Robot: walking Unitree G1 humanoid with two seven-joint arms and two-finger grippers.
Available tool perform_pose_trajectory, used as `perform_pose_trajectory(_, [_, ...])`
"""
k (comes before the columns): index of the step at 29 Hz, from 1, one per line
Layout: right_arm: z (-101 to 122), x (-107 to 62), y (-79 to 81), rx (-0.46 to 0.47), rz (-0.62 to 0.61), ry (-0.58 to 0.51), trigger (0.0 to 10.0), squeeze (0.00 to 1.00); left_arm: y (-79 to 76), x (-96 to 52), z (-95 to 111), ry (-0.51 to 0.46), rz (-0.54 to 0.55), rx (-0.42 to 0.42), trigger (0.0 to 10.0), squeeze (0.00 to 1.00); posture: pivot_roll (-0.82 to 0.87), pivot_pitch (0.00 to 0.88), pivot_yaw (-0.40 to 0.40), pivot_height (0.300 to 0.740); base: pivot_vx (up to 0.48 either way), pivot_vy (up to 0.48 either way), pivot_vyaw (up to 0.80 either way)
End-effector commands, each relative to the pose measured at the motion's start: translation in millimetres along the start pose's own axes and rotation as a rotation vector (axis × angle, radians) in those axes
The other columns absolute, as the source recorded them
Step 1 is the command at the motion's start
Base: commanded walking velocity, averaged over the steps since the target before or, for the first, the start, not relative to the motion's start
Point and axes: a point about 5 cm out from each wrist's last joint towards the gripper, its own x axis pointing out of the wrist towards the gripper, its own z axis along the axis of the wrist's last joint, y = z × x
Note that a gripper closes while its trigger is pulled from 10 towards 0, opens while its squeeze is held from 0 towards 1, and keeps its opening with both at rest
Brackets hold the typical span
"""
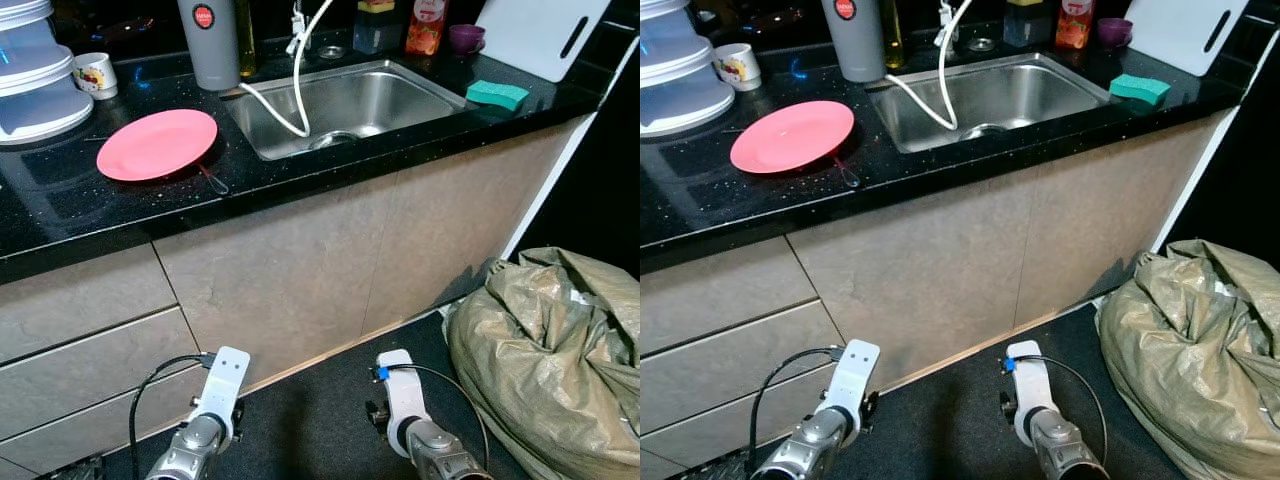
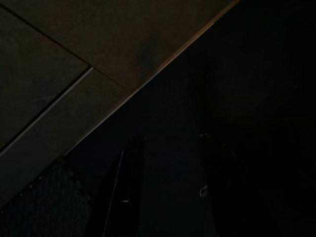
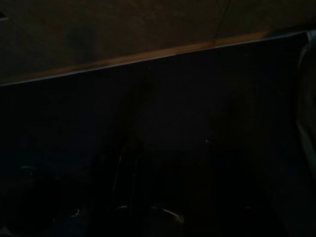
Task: Kitchen organization
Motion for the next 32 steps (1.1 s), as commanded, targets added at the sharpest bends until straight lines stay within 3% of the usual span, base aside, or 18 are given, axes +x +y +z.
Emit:
perform_pose_trajectory(1, [-3.5,-0.1,3.0,-0.007,0.020,0.005,10.0,0.00,-5.1,-2.2,-7.0,0.013,0.000,0.005,10.0,0.00,0.00,0.077,-0.034,0.740,0.000,0.000,0.00])
perform_pose_trajectory(7, [-2.6,0.0,8.1,0.021,0.043,-0.022,10.0,0.00,-3.6,-4.6,-9.3,0.007,0.001,-0.041,10.0,0.00,0.02,0.109,-0.027,0.740,0.000,0.000,0.00])
perform_pose_trajectory(20, [-13.3,-3.5,16.4,0.107,0.052,-0.042,10.0,0.00,22.2,-11.0,-13.2,-0.021,0.058,-0.033,10.0,0.00,0.05,0.182,0.013,0.740,0.000,0.000,0.00])
perform_pose_trajectory(32, [-11.8,-3.8,19.2,0.109,0.057,-0.062,10.0,0.00,23.7,-13.9,-13.1,-0.028,0.045,-0.037,10.0,0.00,0.05,0.204,-0.001,0.740,0.000,0.000,0.00])
